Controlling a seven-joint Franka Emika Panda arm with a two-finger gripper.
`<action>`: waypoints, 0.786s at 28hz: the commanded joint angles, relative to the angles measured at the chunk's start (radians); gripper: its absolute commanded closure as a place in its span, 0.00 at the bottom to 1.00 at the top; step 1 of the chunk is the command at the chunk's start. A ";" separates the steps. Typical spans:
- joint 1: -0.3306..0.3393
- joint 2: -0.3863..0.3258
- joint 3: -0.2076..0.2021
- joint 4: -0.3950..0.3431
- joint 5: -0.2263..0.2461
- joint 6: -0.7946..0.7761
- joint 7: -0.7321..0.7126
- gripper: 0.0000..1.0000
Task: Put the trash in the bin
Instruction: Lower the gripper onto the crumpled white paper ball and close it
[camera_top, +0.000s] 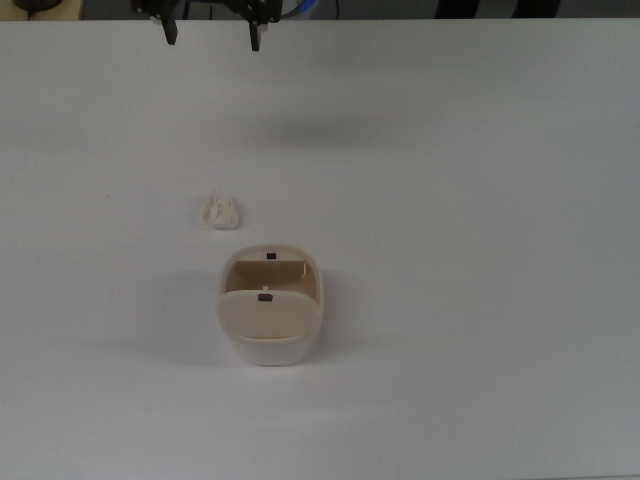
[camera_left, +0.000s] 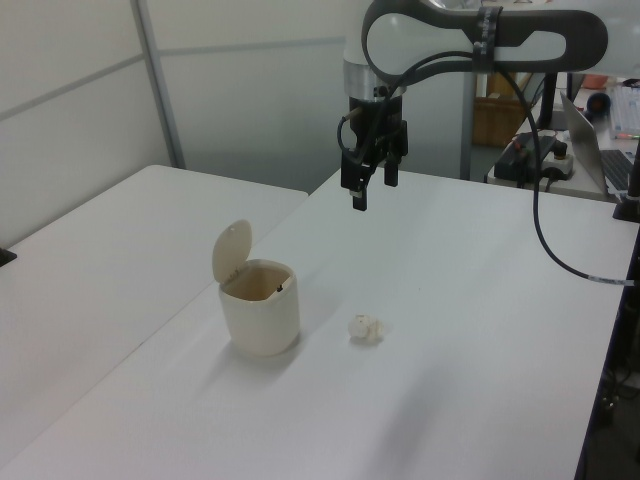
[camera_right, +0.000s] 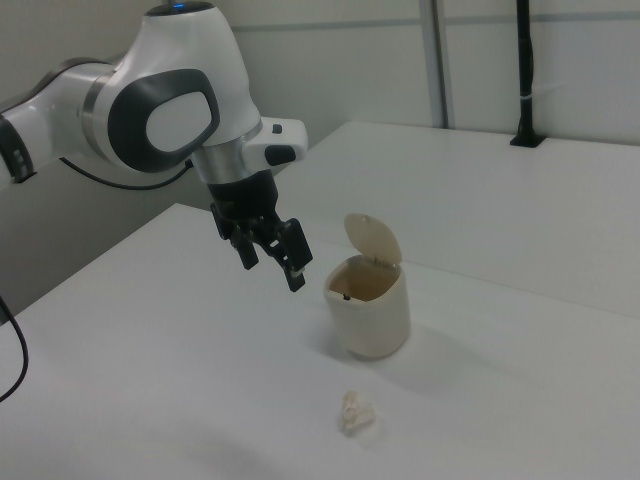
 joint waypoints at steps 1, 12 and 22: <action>0.000 0.008 -0.014 0.012 0.046 0.011 -0.009 0.00; -0.027 0.111 -0.014 0.006 0.048 0.017 -0.172 0.00; -0.020 0.172 -0.008 -0.165 0.030 0.253 -0.293 0.00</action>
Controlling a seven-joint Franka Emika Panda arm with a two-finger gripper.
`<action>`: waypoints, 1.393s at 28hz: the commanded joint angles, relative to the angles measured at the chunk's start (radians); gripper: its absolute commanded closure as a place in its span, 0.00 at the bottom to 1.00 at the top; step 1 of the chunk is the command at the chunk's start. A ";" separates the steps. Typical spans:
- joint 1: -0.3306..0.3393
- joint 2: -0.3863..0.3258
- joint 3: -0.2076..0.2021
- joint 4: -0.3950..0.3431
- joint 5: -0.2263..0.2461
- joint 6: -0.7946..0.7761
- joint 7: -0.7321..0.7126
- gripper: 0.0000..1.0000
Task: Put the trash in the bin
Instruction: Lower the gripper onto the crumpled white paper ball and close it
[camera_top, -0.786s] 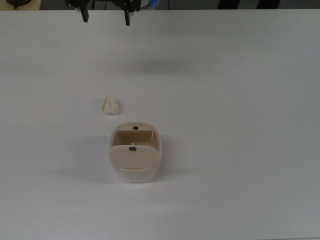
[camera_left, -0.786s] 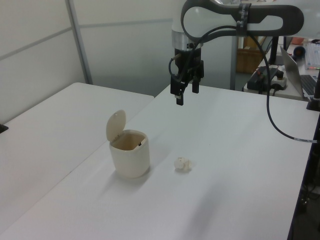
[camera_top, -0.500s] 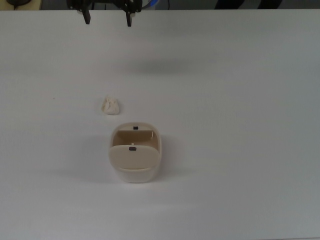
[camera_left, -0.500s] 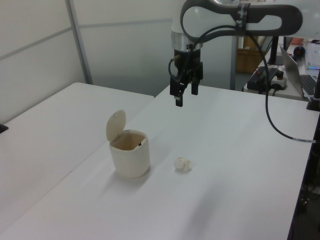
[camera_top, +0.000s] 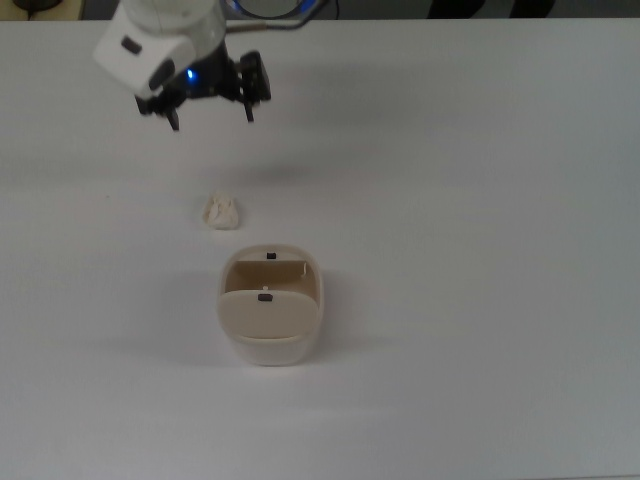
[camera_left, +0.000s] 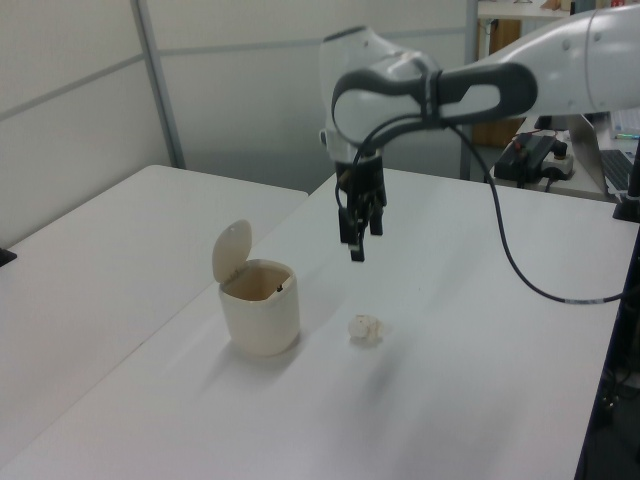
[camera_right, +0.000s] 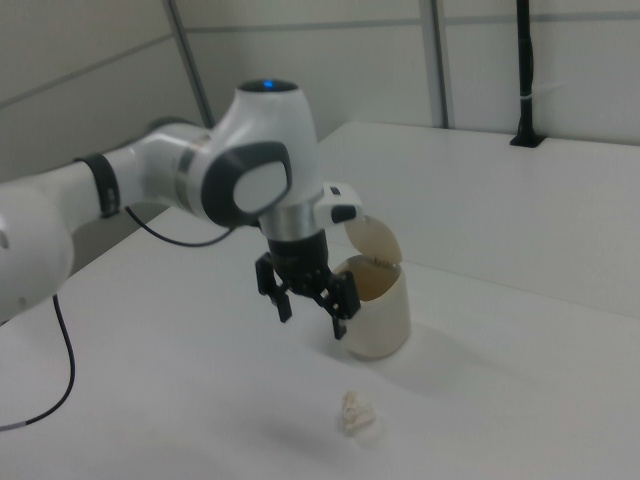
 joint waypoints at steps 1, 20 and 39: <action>0.009 0.004 -0.004 -0.128 0.006 0.157 -0.028 0.00; 0.009 0.208 -0.006 -0.165 -0.050 0.374 0.008 0.11; 0.007 0.188 -0.006 -0.081 -0.087 0.407 0.022 0.59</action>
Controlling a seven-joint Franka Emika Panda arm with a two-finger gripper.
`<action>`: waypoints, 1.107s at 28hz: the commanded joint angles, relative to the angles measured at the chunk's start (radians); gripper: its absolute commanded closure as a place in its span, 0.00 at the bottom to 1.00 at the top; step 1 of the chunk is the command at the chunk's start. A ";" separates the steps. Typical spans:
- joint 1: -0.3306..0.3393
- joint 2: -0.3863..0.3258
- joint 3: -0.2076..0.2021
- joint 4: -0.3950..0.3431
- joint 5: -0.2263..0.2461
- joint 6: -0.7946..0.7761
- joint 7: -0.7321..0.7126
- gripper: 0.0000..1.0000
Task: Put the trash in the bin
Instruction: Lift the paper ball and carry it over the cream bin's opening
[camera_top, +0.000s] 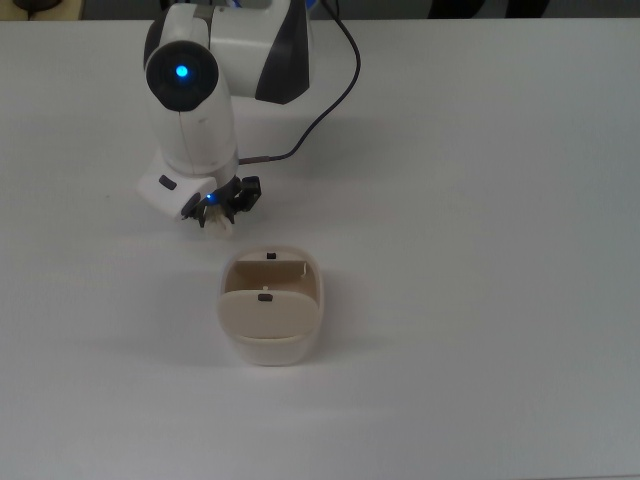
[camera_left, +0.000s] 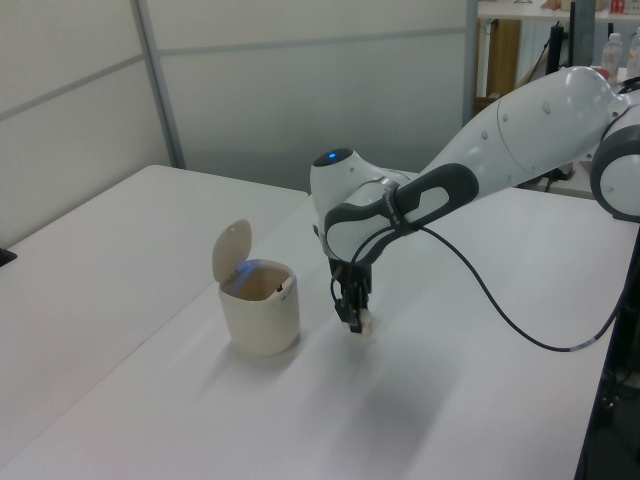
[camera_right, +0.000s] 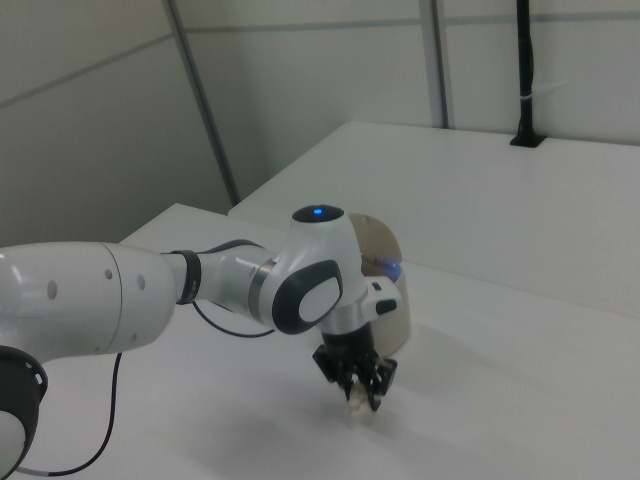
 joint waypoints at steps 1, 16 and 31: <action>0.006 -0.046 -0.008 0.053 -0.016 0.013 0.019 0.59; 0.045 -0.098 0.007 0.085 -0.006 0.261 0.037 0.58; 0.095 -0.028 0.015 0.085 -0.002 0.467 0.195 0.00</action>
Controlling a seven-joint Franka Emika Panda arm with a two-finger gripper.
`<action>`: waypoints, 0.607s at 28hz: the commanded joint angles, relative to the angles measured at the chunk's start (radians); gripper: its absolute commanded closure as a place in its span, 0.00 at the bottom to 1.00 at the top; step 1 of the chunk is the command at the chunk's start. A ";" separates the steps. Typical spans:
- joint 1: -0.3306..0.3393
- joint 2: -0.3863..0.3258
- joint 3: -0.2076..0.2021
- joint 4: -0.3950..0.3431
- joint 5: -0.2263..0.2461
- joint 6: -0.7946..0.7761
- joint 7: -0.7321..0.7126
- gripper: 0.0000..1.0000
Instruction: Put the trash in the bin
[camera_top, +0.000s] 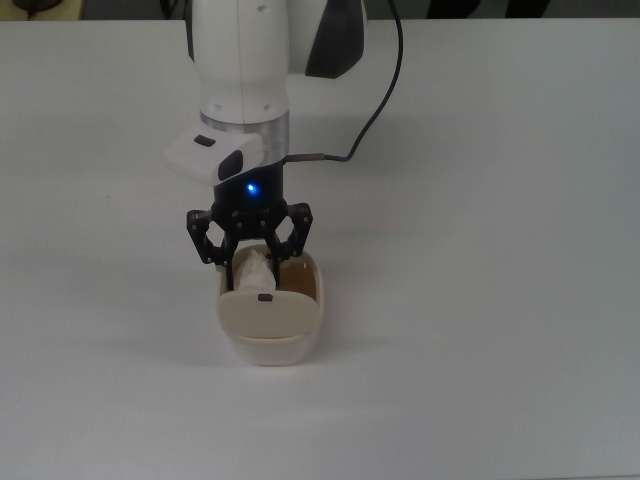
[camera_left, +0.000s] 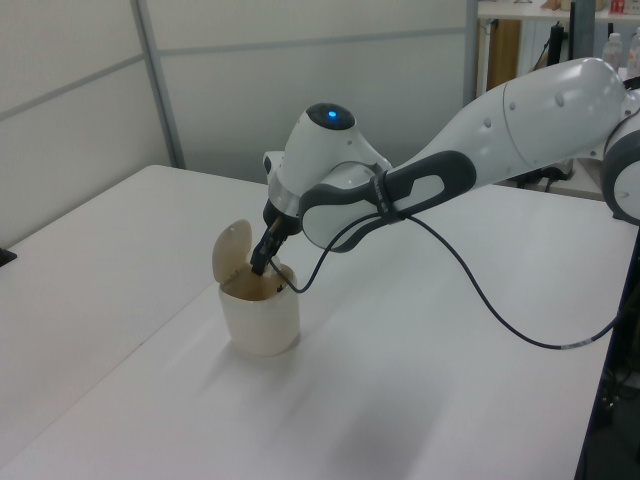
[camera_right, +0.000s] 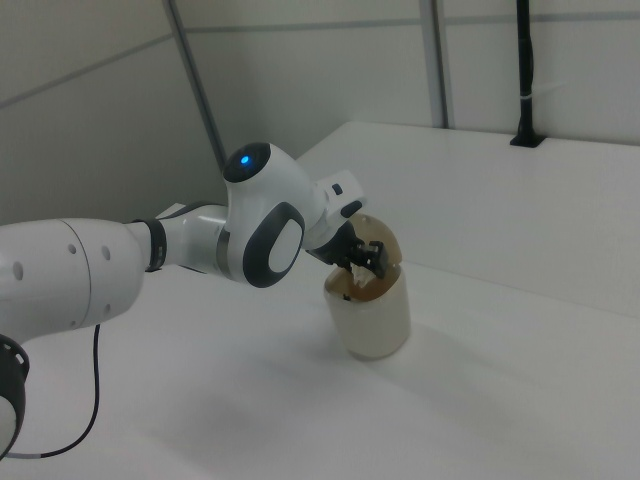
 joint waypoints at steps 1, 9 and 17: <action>0.013 -0.014 -0.001 -0.005 -0.003 0.008 0.073 0.00; 0.012 -0.081 -0.001 0.009 -0.002 -0.286 0.114 0.00; 0.013 -0.172 -0.001 0.069 -0.002 -0.608 0.127 0.00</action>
